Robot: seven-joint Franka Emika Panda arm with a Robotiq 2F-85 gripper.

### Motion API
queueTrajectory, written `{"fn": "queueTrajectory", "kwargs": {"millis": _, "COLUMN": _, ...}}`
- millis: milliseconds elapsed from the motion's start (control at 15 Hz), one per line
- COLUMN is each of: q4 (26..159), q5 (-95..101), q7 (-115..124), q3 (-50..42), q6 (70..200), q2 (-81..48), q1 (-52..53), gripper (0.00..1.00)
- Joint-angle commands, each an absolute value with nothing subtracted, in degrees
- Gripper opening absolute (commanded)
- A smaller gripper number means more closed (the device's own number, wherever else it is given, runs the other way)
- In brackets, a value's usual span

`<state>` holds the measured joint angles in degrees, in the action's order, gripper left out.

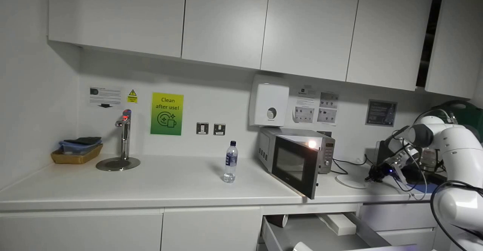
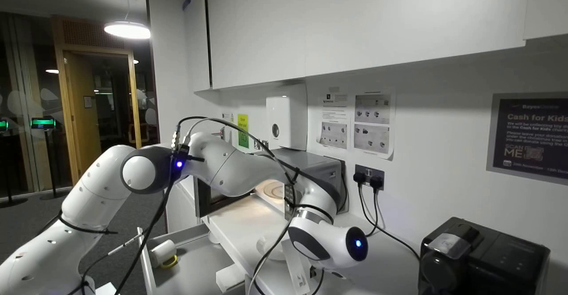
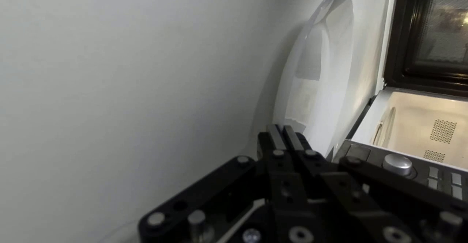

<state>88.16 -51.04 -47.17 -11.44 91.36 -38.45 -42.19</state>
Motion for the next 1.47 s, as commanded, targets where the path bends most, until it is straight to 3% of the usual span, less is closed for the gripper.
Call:
{"fn": "queueTrajectory", "kwargs": {"millis": 0, "q4": 85.5, "q5": -51.8, "q7": -47.8, "q3": -10.4, "q6": 88.2, "q2": -39.3, "q1": -44.0, "gripper": 0.01}}
{"fn": "queueTrajectory", "kwargs": {"millis": 67, "q4": 85.5, "q5": -51.7, "q7": -47.9, "q3": -10.4, "q6": 88.3, "q2": -39.3, "q1": -44.0, "gripper": 0.29}}
{"fn": "queueTrajectory", "kwargs": {"millis": 200, "q4": 85.6, "q5": -51.7, "q7": -47.9, "q3": -10.4, "q6": 88.5, "q2": -39.2, "q1": -44.0, "gripper": 0.36}}
{"fn": "queueTrajectory", "kwargs": {"millis": 733, "q4": 84.8, "q5": -50.5, "q7": -47.5, "q3": -10.8, "q6": 89.0, "q2": -38.5, "q1": -43.4, "gripper": 0.95}}
{"fn": "queueTrajectory", "kwargs": {"millis": 800, "q4": 84.6, "q5": -50.0, "q7": -47.4, "q3": -10.9, "q6": 89.0, "q2": -38.3, "q1": -43.3, "gripper": 1.0}}
{"fn": "queueTrajectory", "kwargs": {"millis": 1400, "q4": 83.2, "q5": -46.6, "q7": -46.0, "q3": -10.8, "q6": 88.7, "q2": -35.7, "q1": -42.8, "gripper": 1.0}}
